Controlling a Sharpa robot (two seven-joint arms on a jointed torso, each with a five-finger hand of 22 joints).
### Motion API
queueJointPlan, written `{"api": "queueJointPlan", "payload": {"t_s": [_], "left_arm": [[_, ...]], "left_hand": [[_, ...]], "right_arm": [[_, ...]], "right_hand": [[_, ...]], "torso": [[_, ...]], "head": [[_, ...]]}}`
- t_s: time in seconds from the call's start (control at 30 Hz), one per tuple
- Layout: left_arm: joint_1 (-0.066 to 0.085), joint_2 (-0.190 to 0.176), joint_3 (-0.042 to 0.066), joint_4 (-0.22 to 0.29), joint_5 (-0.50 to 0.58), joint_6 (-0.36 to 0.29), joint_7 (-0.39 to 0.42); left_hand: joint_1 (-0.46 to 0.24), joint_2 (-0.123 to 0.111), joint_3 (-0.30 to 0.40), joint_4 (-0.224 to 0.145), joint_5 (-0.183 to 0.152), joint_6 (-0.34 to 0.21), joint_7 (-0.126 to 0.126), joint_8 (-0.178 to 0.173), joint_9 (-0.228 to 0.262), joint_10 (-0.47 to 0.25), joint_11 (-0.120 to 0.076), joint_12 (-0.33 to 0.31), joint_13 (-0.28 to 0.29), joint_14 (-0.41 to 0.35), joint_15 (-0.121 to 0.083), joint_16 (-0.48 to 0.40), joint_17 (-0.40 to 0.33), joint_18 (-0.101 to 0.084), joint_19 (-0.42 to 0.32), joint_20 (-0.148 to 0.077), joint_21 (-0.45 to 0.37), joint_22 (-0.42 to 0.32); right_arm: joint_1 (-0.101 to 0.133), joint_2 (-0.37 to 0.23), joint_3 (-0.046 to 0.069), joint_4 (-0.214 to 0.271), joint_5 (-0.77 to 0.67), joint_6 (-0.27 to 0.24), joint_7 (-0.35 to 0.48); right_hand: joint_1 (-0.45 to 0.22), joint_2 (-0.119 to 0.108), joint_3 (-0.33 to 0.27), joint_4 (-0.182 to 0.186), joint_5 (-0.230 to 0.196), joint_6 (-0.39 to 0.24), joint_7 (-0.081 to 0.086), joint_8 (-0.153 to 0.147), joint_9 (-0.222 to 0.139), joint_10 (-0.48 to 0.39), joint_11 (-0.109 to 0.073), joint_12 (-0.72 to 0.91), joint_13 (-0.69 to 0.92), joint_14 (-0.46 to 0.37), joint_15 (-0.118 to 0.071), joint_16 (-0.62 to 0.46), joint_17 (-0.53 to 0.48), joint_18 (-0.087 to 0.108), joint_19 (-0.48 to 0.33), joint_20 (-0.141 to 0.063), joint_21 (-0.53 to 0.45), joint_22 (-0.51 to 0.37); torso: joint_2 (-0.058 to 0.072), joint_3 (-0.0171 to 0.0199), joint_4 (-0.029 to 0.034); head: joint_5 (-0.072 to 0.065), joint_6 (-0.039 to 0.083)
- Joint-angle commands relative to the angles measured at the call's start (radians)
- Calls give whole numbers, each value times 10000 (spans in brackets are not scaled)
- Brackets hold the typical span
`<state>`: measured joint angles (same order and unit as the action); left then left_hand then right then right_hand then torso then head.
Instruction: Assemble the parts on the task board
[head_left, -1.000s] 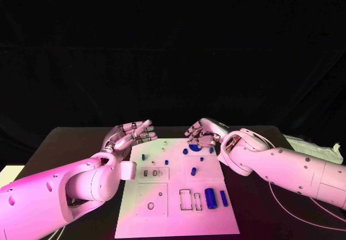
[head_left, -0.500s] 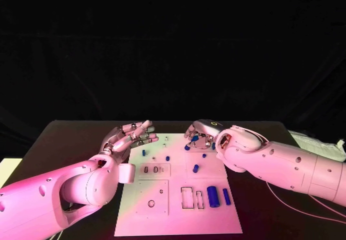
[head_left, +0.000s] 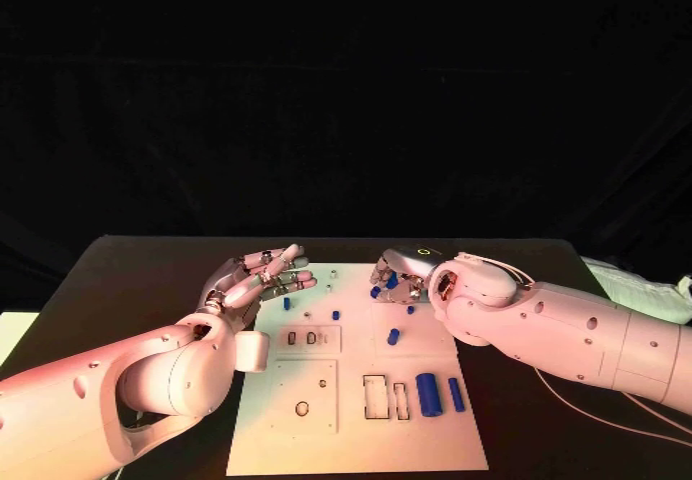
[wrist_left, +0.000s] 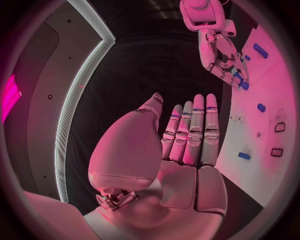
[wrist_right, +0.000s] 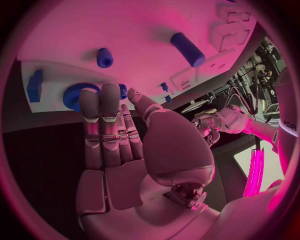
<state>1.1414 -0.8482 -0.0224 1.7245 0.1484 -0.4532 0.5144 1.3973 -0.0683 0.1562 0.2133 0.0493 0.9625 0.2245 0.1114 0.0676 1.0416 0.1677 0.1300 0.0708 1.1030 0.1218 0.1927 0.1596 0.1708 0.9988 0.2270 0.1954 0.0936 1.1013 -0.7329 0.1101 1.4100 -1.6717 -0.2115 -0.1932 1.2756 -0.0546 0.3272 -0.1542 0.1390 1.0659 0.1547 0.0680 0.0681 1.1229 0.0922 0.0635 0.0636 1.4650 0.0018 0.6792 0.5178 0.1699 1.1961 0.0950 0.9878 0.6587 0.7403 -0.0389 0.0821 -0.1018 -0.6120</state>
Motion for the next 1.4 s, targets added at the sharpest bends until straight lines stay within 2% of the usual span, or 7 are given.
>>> {"api": "queueJointPlan", "payload": {"t_s": [0.03, 0.17, 0.73, 0.9, 1.1, 1.27, 1.4], "left_arm": [[15, 13, 12, 33, 32, 220, -8], [15, 14, 12, 36, 32, 232, -26], [15, 8, 12, 62, 32, 236, -102], [15, 2, 12, 47, 32, 239, -122], [15, -14, 12, 47, 47, 246, -138], [15, -19, 12, 53, 57, 255, -140], [15, -25, 12, 72, 62, 258, -144]], "left_hand": [[-14, 66, -27, -8, 18, -58, -15, -35, -9, -69, 14, -65, -15, -26, -9, -13, 14, 113, 61, 25, -63, -16], [-21, 65, -35, -11, 18, -63, -10, -38, -9, -74, 17, -67, -15, -23, -8, -12, 19, 113, 66, 25, -66, -18], [47, 132, -17, -92, 20, -77, -8, -49, -5, -100, 21, -68, -17, -24, -6, -18, 52, 113, 95, 27, -94, -37], [57, 143, -14, -105, 19, -79, -9, -51, -5, -102, 21, -68, -17, -25, -6, -19, 57, 113, 99, 27, -99, -40], [58, 144, -14, -107, 19, -79, -9, -51, -5, -103, 21, -68, -17, -25, -6, -19, 58, 113, 100, 27, -100, -40], [70, 154, -12, -123, 19, -85, -9, -55, -5, -110, 22, -69, -18, -25, -6, -20, 64, 113, 105, 26, -105, -44], [77, 159, -11, -133, 19, -88, -9, -57, -5, -114, 22, -70, -19, -24, -6, -20, 68, 114, 108, 26, -108, -46]], "right_arm": [[6, 56, 9, -22, -346, 351, -124], [8, 105, 10, -85, -312, 375, -106], [26, 261, 11, -305, -335, 364, -221], [29, 267, 11, -284, -355, -137, -197], [30, 255, 17, -221, -366, -866, -226], [30, 323, 98, -184, -359, -1780, -239], [71, 469, 143, -303, -356, -2130, -302]], "right_hand": [[68, -39, 21, 74, -49, 21, -60, -7, 12, 8, -9, 6, 9, 62, -37, 45, 31, -120, 1, 37, 94, 61], [123, 42, 159, 178, -259, 64, -82, -9, 13, 25, -20, -1, 4, -2, -41, 166, 135, -124, -59, 39, 221, 168], [303, 179, 821, 475, -710, 481, -169, 94, 72, 396, -114, 44, 19, 45, -99, 1124, 1054, -223, 69, 6, 959, 1008], [428, 261, 1090, 545, -747, 843, -262, 234, 162, 784, -223, 103, 43, 112, -181, 1621, 1535, -310, 304, -54, 1427, 1615], [602, 314, 1422, 535, -832, 995, -263, 271, 229, 1021, -261, 67, 36, 143, -219, 2026, 1912, -380, 452, -106, 1788, 2063], [638, 246, 1552, 528, -833, 994, -242, 248, 248, 1059, -261, 28, 28, 147, -215, 2213, 2083, -410, 508, -110, 1950, 2268], [645, 217, 1607, 530, -830, 992, -233, 235, 255, 1059, -253, 12, 24, 144, -211, 2262, 2118, -418, 516, -109, 2002, 2324]], "torso": [[79, -15, 24], [107, -30, 59], [263, -44, 99], [270, -44, 106], [309, -54, 114], [329, -51, 141], [341, -70, 155]], "head": [[-28, 7], [-108, 18], [-38, 47], [-45, 33], [-69, 57], [-38, 98], [-39, 125]]}}
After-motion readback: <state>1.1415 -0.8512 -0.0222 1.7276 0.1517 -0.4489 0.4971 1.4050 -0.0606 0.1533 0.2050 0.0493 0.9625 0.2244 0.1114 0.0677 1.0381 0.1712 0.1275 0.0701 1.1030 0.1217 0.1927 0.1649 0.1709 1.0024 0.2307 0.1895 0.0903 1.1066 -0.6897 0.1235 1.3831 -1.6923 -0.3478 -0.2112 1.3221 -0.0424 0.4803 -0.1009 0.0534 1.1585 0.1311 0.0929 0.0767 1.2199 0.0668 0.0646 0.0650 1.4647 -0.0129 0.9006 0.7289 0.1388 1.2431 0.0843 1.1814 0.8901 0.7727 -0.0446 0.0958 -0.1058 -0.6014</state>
